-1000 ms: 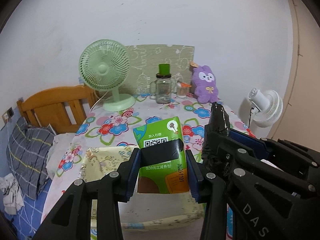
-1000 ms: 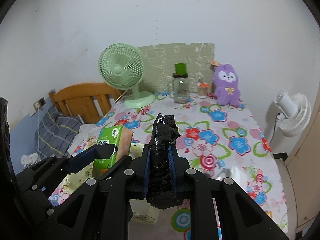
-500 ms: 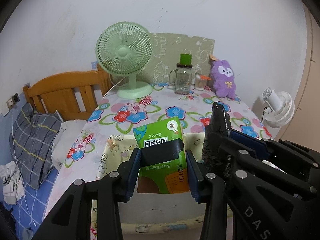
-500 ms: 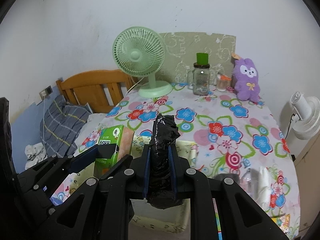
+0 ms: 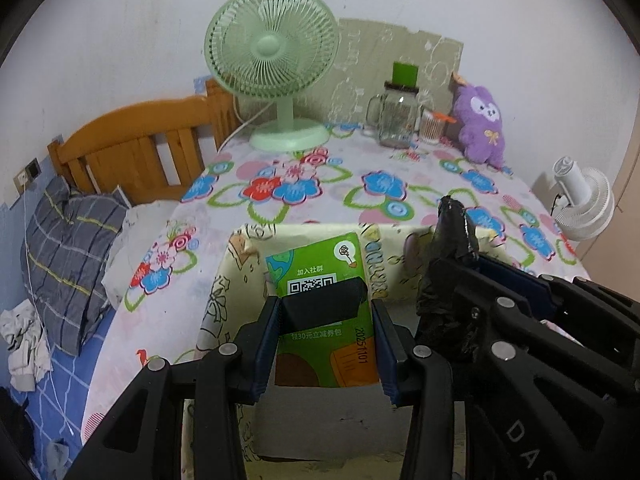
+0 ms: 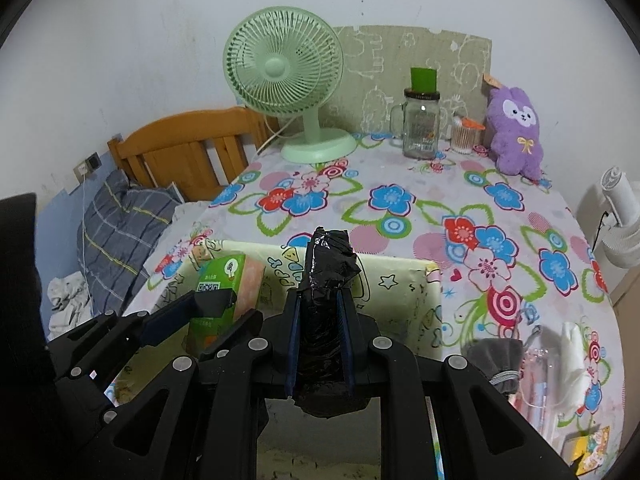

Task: Organize soft objects
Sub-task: 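Open the right tool over the basket while the left tool releases the green pack inside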

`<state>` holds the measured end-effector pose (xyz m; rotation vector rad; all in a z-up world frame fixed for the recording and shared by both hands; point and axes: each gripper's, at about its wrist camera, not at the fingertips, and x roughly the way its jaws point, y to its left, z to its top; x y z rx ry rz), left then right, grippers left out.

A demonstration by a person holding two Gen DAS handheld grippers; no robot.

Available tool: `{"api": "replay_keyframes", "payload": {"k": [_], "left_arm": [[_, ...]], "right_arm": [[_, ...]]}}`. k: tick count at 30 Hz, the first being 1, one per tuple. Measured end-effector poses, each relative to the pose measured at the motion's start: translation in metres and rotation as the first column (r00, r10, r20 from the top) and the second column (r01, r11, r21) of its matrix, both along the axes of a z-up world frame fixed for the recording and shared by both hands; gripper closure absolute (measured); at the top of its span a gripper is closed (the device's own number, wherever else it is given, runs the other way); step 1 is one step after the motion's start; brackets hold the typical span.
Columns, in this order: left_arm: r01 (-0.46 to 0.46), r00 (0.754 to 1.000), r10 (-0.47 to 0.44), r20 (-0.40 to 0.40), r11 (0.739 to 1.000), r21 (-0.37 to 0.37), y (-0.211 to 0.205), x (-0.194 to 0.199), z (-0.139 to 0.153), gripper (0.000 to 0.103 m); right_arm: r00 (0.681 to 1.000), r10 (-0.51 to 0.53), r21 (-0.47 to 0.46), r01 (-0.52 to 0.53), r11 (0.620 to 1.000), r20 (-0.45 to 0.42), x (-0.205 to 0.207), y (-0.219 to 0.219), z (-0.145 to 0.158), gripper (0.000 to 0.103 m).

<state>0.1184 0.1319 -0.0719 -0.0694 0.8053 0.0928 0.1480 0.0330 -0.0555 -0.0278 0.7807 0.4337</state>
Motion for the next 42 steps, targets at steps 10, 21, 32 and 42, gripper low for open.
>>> {"api": "replay_keyframes", "payload": {"k": [10, 21, 32, 42], "left_arm": [[-0.006, 1.0, 0.007, -0.031, 1.0, 0.024, -0.001, 0.006, -0.011, 0.038], [0.012, 1.0, -0.012, -0.009, 1.0, 0.018, -0.006, 0.002, -0.001, 0.011], [0.029, 0.999, -0.031, 0.033, 0.999, 0.04, -0.019, -0.012, 0.021, 0.005], [0.038, 0.995, -0.043, 0.085, 0.997, 0.062, -0.037, -0.028, 0.043, 0.001]], "right_arm": [[0.999, -0.021, -0.027, 0.02, 0.999, -0.029, 0.014, 0.004, -0.016, 0.081], [1.0, -0.025, -0.016, 0.025, 1.0, -0.008, 0.01, -0.004, -0.009, 0.033], [1.0, -0.018, 0.003, 0.018, 1.0, 0.021, -0.004, -0.019, 0.009, 0.017], [0.997, -0.041, 0.028, 0.039, 0.999, 0.062, -0.019, -0.038, 0.031, 0.012]]}}
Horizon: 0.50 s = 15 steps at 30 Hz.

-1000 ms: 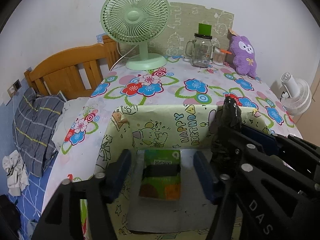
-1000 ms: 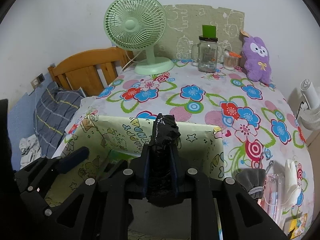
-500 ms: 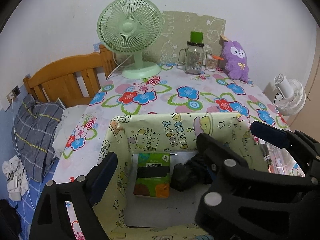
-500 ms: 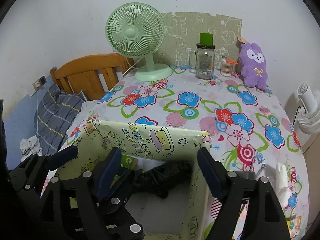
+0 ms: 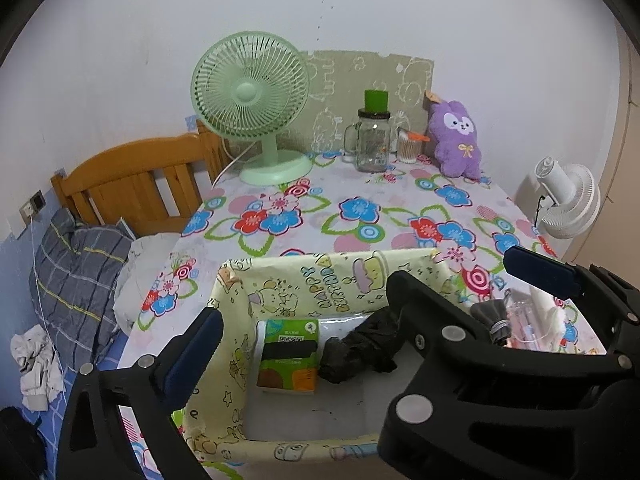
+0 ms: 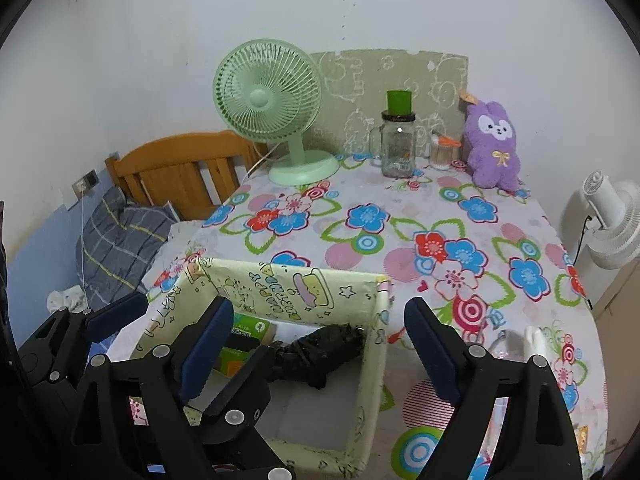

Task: Organize soft objects
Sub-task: 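Open the right tool over the basket while the left tool releases the green pack inside, then withdraw both tools from the basket toward the remaining items on the table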

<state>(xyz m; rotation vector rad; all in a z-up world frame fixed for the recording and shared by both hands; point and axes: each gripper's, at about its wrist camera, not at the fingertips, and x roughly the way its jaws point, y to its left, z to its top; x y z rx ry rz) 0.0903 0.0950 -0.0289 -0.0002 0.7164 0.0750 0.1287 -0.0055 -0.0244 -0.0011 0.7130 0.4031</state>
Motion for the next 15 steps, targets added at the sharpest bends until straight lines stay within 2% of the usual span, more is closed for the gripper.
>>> {"api": "replay_keyframes", "payload": {"k": [15], "left_arm": [[0.007, 0.997, -0.009, 0.071, 1.0, 0.018, -0.031, -0.018, 0.025, 0.0]], "right_arm": [[0.997, -0.042, 0.029, 0.04, 0.999, 0.059, -0.021, -0.035, 0.025, 0.008]]}}
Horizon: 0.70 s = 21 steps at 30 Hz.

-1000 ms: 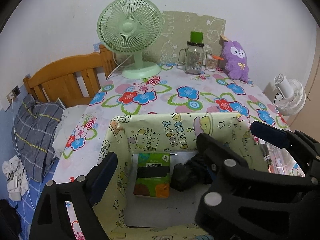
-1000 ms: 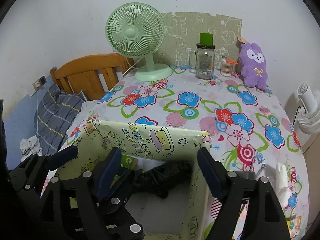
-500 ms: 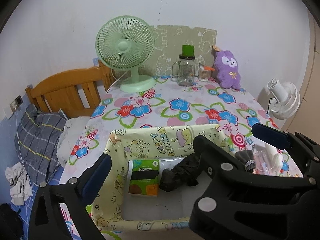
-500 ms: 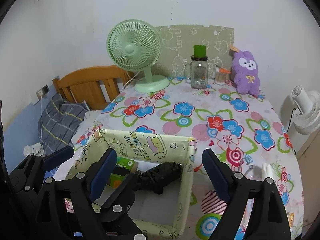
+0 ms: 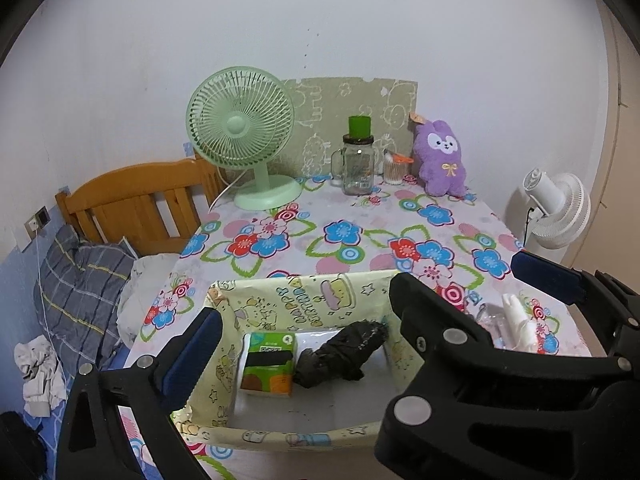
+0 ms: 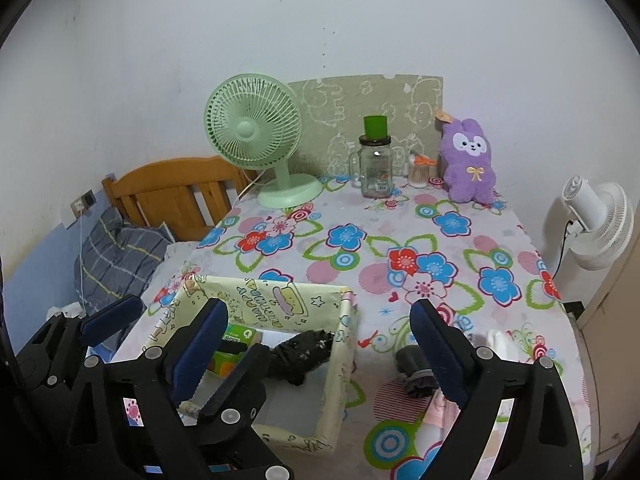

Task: Organize soft objects
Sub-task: 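Withdraw both tools from the basket toward the remaining items on the table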

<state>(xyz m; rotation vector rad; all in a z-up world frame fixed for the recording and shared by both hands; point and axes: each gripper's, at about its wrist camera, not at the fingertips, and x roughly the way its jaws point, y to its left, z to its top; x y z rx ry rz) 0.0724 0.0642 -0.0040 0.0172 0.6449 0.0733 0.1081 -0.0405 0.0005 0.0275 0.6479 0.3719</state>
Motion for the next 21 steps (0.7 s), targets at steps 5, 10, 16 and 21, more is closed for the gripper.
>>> {"api": "replay_keyframes", "payload": {"k": [5, 10, 16, 21], "left_arm": [[0.001, 1.0, -0.001, 0.019, 1.0, 0.006, -0.012, -0.005, 0.005, 0.0], [0.015, 0.999, -0.015, 0.038, 1.0, 0.004, -0.026, -0.008, 0.01, 0.0], [0.035, 0.998, -0.035, 0.049, 0.999, -0.006, -0.045, -0.011, 0.008, 0.0], [0.059, 0.997, -0.058, 0.058, 0.998, -0.016, -0.06, -0.013, 0.006, 0.0]], "right_arm": [[0.999, -0.03, -0.018, 0.031, 0.999, 0.029, -0.007, -0.012, 0.007, 0.006], [0.998, -0.038, -0.014, 0.039, 0.999, 0.042, -0.012, -0.026, 0.011, 0.006], [0.996, -0.071, -0.02, 0.072, 0.997, 0.047, -0.015, -0.047, 0.013, 0.006], [0.994, -0.093, -0.03, 0.095, 0.995, 0.056, -0.019, -0.062, 0.012, 0.006]]}}
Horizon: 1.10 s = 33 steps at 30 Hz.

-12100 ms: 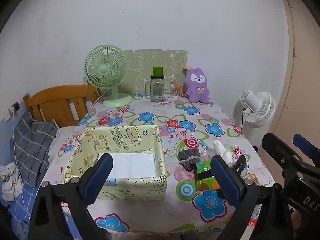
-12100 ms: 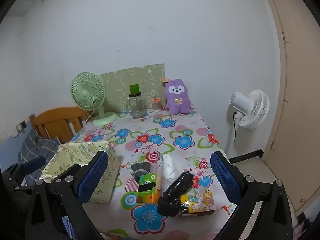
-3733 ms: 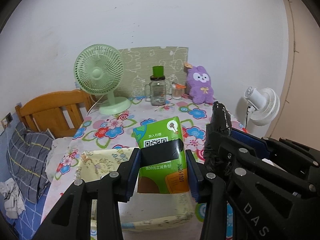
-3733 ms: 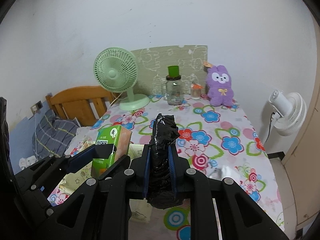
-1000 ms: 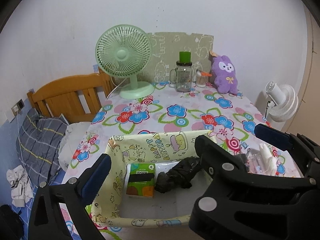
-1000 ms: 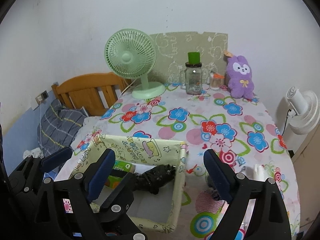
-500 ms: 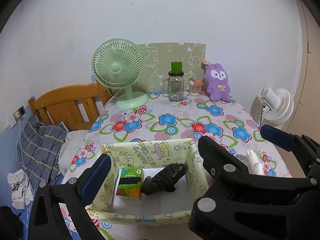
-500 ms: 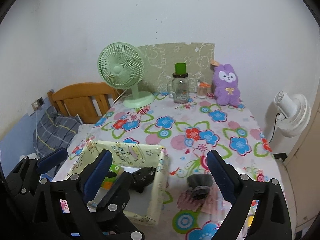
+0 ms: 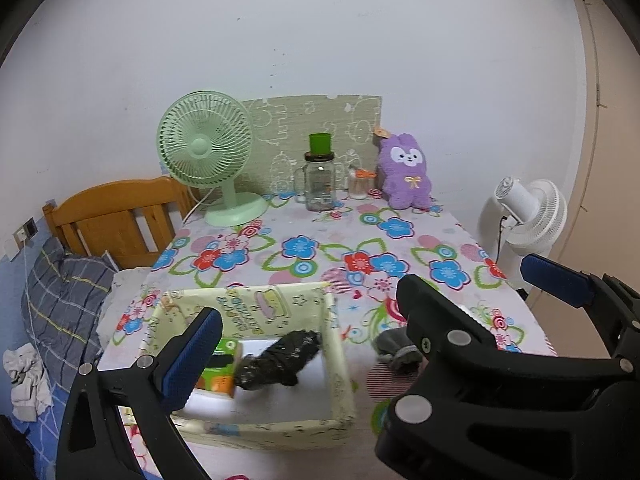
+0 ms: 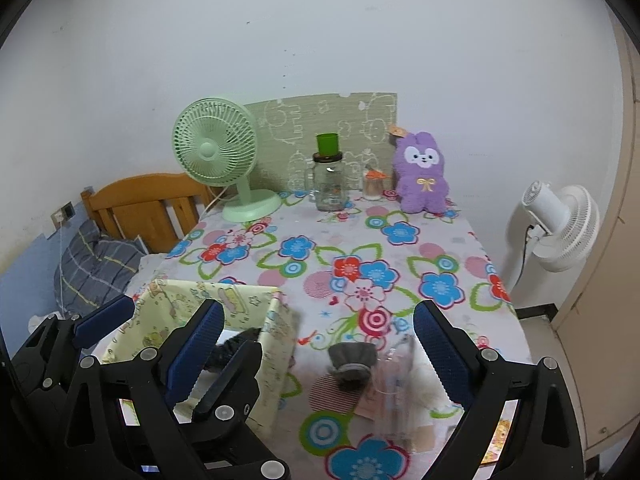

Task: Organize soft objects
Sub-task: 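Withdraw both tools from the basket toward the remaining items on the table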

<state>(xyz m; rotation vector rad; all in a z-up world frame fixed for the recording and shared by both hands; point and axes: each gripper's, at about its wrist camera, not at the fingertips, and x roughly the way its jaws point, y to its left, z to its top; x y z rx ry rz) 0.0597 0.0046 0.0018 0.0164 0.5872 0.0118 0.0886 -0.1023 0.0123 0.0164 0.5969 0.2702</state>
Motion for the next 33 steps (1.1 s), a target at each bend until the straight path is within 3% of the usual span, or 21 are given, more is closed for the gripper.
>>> {"api": "replay_keyframes", "payload": {"k": [18, 33], "left_arm": [[0.112, 0.994, -0.112, 0.017, 0.994, 0.003, -0.062, -0.006, -0.022, 0.001], [0.144, 0.989, -0.143, 0.033, 0.989, -0.028, -0.094, -0.014, -0.048, 0.001]], "right_arm": [[0.993, -0.112, -0.025, 0.114, 0.993, 0.047, -0.019, -0.061, -0.021, 0.006], [0.982, -0.178, -0.036, 0.18, 0.983, 0.062, -0.033, -0.096, -0.045, 0.006]]}}
